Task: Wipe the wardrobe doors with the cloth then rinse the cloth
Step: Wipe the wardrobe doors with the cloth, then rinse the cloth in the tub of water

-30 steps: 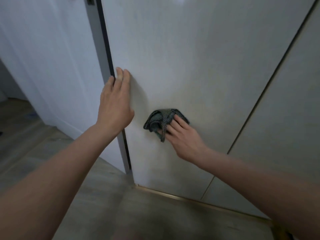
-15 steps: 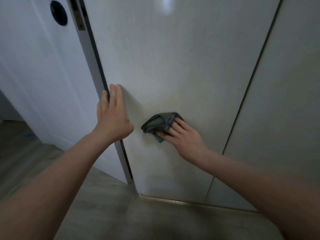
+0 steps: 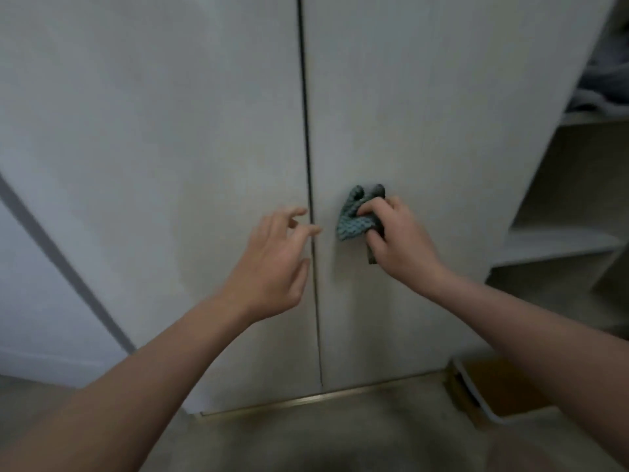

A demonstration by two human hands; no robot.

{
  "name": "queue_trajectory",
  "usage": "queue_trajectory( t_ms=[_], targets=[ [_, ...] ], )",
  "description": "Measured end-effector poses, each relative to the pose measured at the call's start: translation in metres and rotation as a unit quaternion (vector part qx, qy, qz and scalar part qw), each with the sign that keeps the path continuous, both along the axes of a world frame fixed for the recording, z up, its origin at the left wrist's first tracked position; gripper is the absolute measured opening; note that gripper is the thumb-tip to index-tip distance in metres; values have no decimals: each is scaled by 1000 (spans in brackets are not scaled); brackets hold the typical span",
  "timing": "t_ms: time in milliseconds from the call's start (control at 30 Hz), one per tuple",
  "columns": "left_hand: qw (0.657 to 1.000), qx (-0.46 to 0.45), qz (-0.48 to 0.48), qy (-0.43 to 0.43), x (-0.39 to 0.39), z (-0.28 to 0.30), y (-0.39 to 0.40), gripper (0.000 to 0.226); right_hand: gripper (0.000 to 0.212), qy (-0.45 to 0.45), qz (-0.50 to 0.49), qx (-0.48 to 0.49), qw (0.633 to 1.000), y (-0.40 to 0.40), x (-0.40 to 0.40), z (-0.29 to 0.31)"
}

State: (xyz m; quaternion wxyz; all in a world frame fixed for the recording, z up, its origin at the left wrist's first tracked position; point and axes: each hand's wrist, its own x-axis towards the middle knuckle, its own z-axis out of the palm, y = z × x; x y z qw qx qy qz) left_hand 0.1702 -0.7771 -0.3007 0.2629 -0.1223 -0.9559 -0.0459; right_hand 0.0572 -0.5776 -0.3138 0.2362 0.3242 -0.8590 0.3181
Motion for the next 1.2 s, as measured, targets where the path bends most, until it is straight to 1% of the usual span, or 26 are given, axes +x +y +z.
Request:
queue_trajectory(
  t_ms=[67,133,200,267,367,500,700,833,1033,1133,1200],
  targets=[
    [997,6,-52,-55,-23,-12,38,43,24,-102,-29,-51,993,38,-14,-6],
    [991,36,-74,-107,-46,-26,75,42,21,-194,-68,-105,973,78,-27,-16],
    [981,78,-78,-161,-68,-42,112,42,18,-252,-108,-148,950,121,-39,-33],
    [967,107,-78,-219,-88,-59,147,43,16,-290,-152,-168,930,166,-45,-56],
    [945,126,-73,-295,-111,-88,192,44,12,-328,-208,-172,905,223,-46,-97],
    [915,127,-61,-378,-129,-125,245,45,12,-386,-243,-196,868,278,-46,-151],
    [882,183,-25,-433,-151,-157,304,40,10,-428,-267,-260,823,325,-48,-202],
    [865,201,-4,-459,-165,-164,337,33,11,-462,-267,-292,793,345,-50,-219],
    [843,179,-21,-507,-185,-166,369,41,17,-490,-277,-330,758,361,-70,-225],
    [832,182,-18,-524,-198,-182,365,43,16,-514,-279,-327,743,349,-84,-237],
    [824,191,-15,-534,-205,-200,358,42,15,-521,-282,-307,745,338,-90,-252]
  ],
)
